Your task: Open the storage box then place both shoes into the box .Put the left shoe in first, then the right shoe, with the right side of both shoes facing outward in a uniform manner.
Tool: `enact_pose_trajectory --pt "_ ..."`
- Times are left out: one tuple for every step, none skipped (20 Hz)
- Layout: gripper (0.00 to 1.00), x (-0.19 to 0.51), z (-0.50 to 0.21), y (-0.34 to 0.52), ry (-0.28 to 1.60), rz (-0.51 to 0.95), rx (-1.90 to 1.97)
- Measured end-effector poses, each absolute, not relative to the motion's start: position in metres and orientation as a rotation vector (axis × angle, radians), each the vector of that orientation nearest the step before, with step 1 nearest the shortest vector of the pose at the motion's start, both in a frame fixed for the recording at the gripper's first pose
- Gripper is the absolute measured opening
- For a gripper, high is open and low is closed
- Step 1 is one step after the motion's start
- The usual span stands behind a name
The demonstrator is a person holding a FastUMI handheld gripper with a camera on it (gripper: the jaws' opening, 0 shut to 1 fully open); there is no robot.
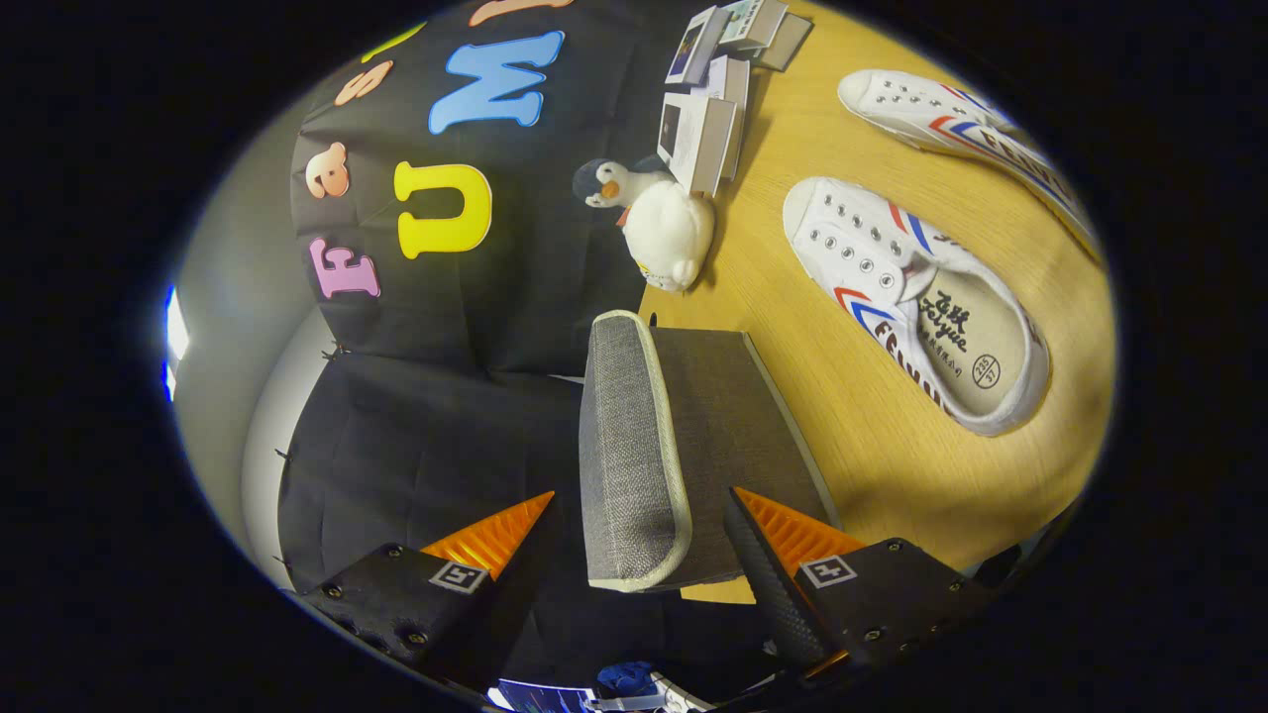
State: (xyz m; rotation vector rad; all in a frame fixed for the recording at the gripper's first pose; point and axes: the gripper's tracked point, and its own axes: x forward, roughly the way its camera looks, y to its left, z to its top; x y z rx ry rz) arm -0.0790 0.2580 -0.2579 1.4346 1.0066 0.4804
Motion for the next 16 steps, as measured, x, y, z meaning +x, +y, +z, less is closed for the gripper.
enact_pose_trajectory --pt "0.99 -0.08 -0.259 0.261 1.016 0.486 1.45" --pt "0.99 -0.081 -0.26 0.264 1.022 0.496 1.464" --pt "0.99 -0.084 -0.259 0.266 1.026 0.498 1.477" --pt "0.95 -0.08 -0.261 0.271 1.03 0.503 1.488" --pt "0.88 -0.082 -0.261 0.274 1.041 0.515 1.497" --pt "0.88 -0.087 -0.259 0.276 1.052 0.528 1.498" --pt "0.88 -0.088 -0.259 0.279 1.062 0.54 1.492" --pt "0.88 -0.09 -0.258 0.282 1.072 0.554 1.485" --pt "0.88 -0.09 -0.259 0.284 1.075 0.555 1.479" --pt "0.7 -0.088 -0.263 0.278 1.075 0.53 1.476" --pt "0.51 -0.084 -0.264 0.281 1.084 0.53 1.486" --pt "0.51 -0.086 -0.262 0.283 1.088 0.534 1.483" --pt "0.51 -0.086 -0.262 0.282 1.089 0.538 1.469" --pt "0.51 -0.087 -0.262 0.283 1.092 0.547 1.447" --pt "0.51 -0.089 -0.26 0.292 1.068 0.529 1.446" --pt "0.33 -0.072 -0.256 0.267 1.027 0.498 1.49"
